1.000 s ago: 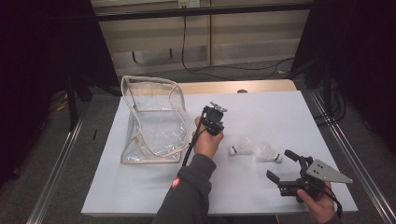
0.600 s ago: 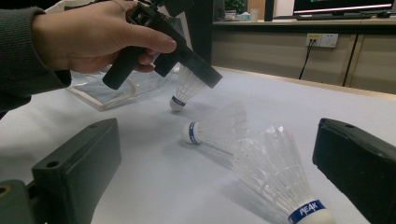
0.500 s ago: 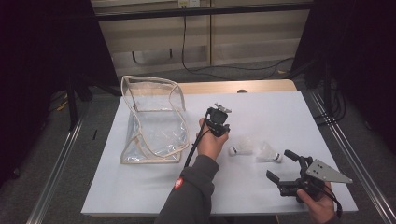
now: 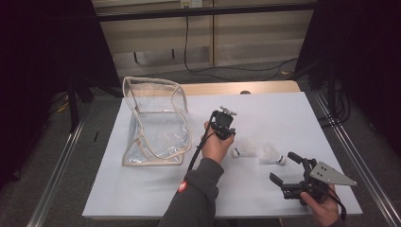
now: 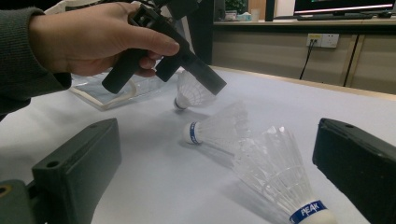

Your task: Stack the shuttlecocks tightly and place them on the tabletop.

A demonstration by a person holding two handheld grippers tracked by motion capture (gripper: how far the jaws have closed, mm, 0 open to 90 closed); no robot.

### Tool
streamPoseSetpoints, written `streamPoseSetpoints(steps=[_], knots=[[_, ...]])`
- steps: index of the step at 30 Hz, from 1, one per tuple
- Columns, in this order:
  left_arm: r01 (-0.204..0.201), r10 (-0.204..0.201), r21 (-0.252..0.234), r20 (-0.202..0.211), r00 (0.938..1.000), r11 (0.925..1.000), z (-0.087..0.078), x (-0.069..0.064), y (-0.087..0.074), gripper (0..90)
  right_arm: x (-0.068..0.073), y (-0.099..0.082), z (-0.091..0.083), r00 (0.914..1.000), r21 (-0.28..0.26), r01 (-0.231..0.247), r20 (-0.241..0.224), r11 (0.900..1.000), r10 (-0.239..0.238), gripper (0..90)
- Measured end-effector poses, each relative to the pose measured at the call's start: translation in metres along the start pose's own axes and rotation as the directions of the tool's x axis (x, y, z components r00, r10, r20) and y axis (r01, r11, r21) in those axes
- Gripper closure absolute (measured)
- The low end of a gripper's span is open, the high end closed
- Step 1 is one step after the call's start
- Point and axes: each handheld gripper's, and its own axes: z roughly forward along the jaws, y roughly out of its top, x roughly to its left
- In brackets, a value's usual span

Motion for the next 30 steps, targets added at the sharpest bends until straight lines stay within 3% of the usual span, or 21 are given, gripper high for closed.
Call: streamPoseSetpoints(steps=[13,30], knots=[[0.022,-0.022,0.018,0.002,0.9998,0.9996,0.0000,0.0014,0.0002,88.9,0.0006,0.0002,0.0002,1.0000,0.000,0.003,0.000,1.0000,-0.003,0.6],[0.035,-0.036,0.023,0.011,0.9993,0.9991,-0.0019,0.0001,0.0050,90.0,0.0006,0.0003,0.0003,1.0000,-0.001,0.004,-0.001,1.0000,-0.004,0.6]])
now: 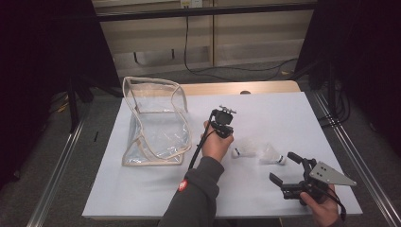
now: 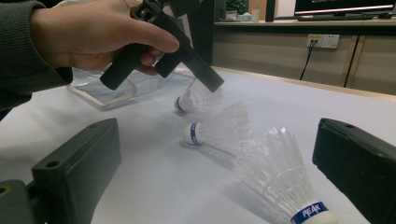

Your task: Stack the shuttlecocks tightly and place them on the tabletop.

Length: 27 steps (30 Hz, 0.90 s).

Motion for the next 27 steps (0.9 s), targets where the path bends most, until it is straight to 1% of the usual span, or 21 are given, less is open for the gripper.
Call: streamPoseSetpoints(steps=[10,14,22,27], knots=[[0.009,-0.009,-0.006,0.011,0.9999,0.9999,-0.0016,-0.0011,0.0011,90.0,0.0002,0.0002,0.0002,1.0000,-0.003,-0.002,-0.001,1.0000,0.002,0.6],[0.003,-0.003,-0.006,0.014,0.9999,1.0000,-0.0032,-0.0010,0.0017,90.0,0.0001,0.0000,0.0003,1.0000,0.000,-0.001,0.000,1.0000,0.001,0.6],[0.012,-0.012,-0.015,0.025,0.9996,0.9998,-0.0071,-0.0003,0.0041,89.8,0.0003,-0.0001,0.0004,1.0000,-0.001,-0.002,-0.002,1.0000,0.002,0.6],[0.009,-0.008,-0.021,0.031,0.9995,0.9997,-0.0097,-0.0020,0.0060,89.5,0.0004,-0.0001,0.0008,1.0000,-0.002,-0.001,-0.003,1.0000,0.001,0.6]])
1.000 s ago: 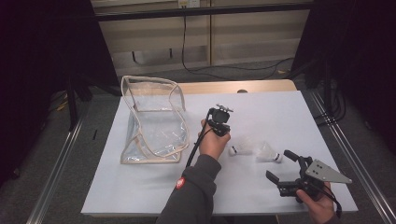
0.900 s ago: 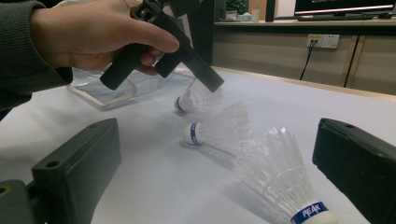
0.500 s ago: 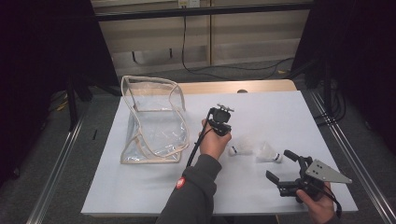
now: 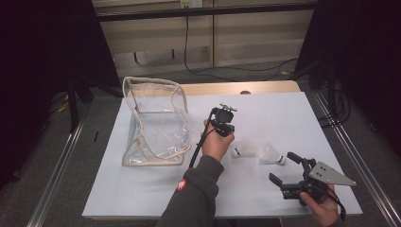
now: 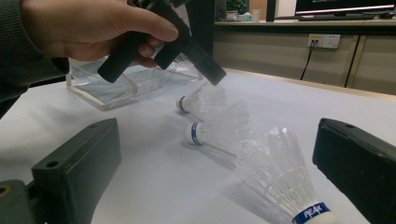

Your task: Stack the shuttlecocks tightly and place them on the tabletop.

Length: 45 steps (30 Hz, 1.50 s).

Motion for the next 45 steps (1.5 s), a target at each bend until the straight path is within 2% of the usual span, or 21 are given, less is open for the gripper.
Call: streamPoseSetpoints(steps=[6,12,18,20,33,40,45], knots=[[-0.008,0.007,-0.015,-0.013,0.9999,0.9999,-0.004,0.000,0.002,85.7,0.000,0.000,0.000,1.0000,0.000,0.000,0.000,1.0000,0.000,0.6],[-0.025,0.023,-0.034,-0.045,0.9987,0.9991,-0.007,0.003,0.002,75.2,0.001,0.000,0.000,1.0000,-0.001,0.001,-0.001,1.0000,-0.001,0.6],[-0.016,0.014,-0.026,-0.069,0.9975,0.9995,-0.005,0.006,-0.002,67.8,0.001,0.000,0.000,1.0000,0.001,0.001,-0.003,1.0000,-0.001,0.6],[-0.020,0.018,-0.026,-0.089,0.9959,0.9995,-0.003,0.008,-0.004,67.3,0.001,0.000,0.000,1.0000,0.001,0.002,-0.002,1.0000,-0.002,0.6],[-0.002,0.000,-0.038,-0.066,0.9978,0.9993,-0.003,0.003,-0.012,58.1,0.001,0.000,0.000,1.0000,0.003,0.003,-0.004,1.0000,-0.003,0.6],[0.002,-0.004,-0.019,-0.084,0.9965,0.9998,0.001,0.004,-0.018,51.1,0.001,0.000,0.000,1.0000,0.000,0.006,-0.002,1.0000,-0.006,0.6],[-0.007,0.005,-0.023,-0.096,0.9954,0.9997,0.003,0.004,-0.021,52.7,0.001,0.000,0.000,1.0000,0.002,0.006,-0.005,1.0000,-0.006,0.6]])
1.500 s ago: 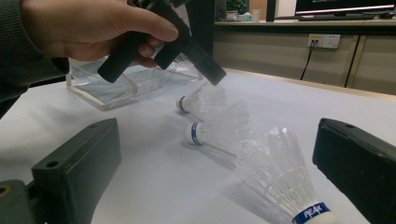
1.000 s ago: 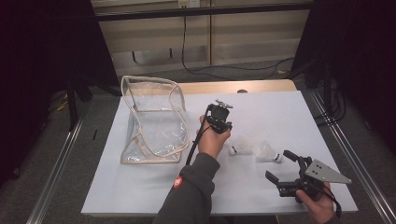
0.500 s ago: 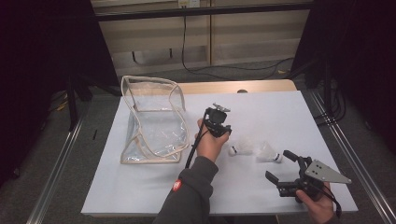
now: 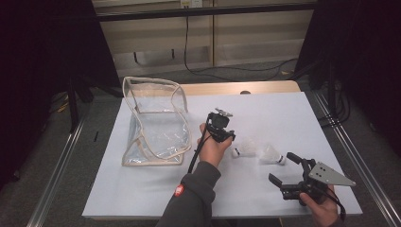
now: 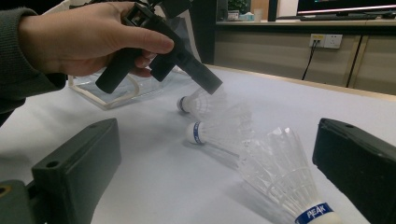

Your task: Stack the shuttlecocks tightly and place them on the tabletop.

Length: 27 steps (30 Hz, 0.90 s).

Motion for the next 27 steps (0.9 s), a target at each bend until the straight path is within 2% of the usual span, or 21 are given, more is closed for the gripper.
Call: streamPoseSetpoints(steps=[4,6,13,17,21,27], knots=[[0.011,-0.011,-0.018,-0.018,0.9998,0.9998,-0.001,0.004,-0.001,60.5,0.000,0.000,0.000,1.0000,-0.002,-0.001,0.000,1.0000,0.001,0.6],[0.009,-0.010,-0.021,-0.028,0.9996,0.9997,-0.002,0.006,0.000,66.3,0.001,0.000,0.000,1.0000,0.002,-0.002,-0.002,1.0000,0.002,0.6],[0.002,-0.004,-0.039,-0.058,0.9983,0.9993,-0.004,0.013,0.000,77.8,0.000,0.000,0.000,1.0000,0.003,-0.005,-0.002,1.0000,0.005,0.6],[0.002,-0.008,-0.059,-0.102,0.9948,0.9982,-0.005,0.016,0.000,84.6,0.000,0.000,0.001,1.0000,0.003,-0.007,-0.004,1.0000,0.007,0.6],[0.003,-0.012,-0.066,-0.139,0.9902,0.9978,-0.006,0.022,0.000,87.2,0.000,0.000,0.000,1.0000,0.002,-0.007,-0.004,1.0000,0.007,0.6],[0.008,-0.020,-0.073,-0.167,0.9858,0.9973,-0.008,0.025,0.001,87.9,0.000,-0.001,0.001,1.0000,0.004,-0.005,-0.005,1.0000,0.005,0.6]])
